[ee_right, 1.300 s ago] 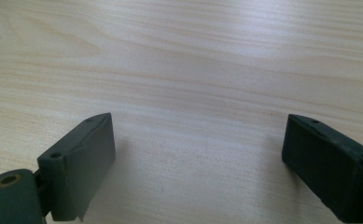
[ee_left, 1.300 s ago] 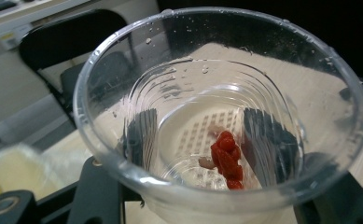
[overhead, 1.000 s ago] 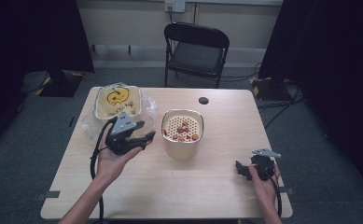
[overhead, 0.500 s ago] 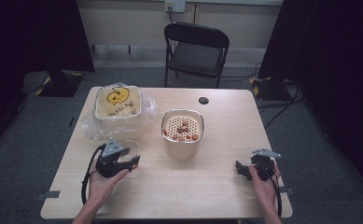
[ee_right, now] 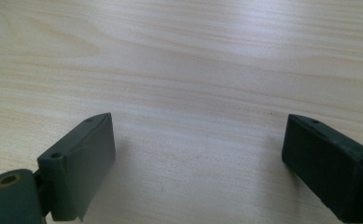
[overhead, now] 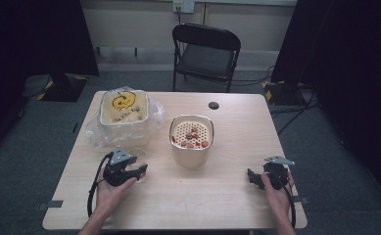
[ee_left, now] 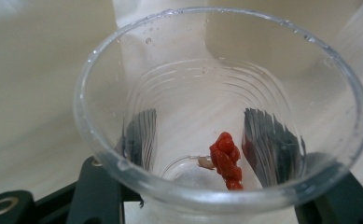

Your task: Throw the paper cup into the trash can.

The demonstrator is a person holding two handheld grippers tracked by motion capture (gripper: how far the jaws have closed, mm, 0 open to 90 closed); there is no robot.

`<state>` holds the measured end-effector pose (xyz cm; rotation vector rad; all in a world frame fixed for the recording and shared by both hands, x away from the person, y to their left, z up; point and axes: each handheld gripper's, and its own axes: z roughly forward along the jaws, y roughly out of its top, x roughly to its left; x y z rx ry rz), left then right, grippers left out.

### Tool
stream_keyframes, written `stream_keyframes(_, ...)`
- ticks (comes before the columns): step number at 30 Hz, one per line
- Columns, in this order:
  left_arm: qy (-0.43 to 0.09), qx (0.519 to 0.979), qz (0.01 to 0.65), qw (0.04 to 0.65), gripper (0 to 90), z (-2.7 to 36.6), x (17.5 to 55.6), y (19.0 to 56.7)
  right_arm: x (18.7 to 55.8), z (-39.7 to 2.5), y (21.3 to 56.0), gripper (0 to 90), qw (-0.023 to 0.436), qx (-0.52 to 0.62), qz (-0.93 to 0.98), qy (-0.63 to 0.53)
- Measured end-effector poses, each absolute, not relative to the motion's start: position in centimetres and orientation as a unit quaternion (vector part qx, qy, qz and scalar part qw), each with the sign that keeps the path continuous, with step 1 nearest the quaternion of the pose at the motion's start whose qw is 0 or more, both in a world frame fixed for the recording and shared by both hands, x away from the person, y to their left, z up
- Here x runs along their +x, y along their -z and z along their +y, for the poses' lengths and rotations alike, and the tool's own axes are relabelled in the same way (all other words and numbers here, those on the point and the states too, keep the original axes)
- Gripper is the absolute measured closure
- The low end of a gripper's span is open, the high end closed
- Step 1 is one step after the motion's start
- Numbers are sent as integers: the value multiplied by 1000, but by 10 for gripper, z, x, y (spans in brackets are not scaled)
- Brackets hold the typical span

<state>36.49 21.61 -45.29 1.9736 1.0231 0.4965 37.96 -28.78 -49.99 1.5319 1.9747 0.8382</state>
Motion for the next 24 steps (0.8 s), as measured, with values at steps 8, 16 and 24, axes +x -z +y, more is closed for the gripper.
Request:
stream_keyframes(8, -235, 762, 378, 471, 463, 223, 374, 380, 380, -288, 500, 87, 250, 563, 725, -308)
stream_keyframes(16, -264, 738, 367, 501, 461, 235, 416, 308, 380, -288, 500, 87, 250, 563, 725, -308)
stream_keyframes(24, -253, 722, 422, 486, 452, 256, 476, 314, 380, -288, 500, 87, 250, 563, 725, -308)
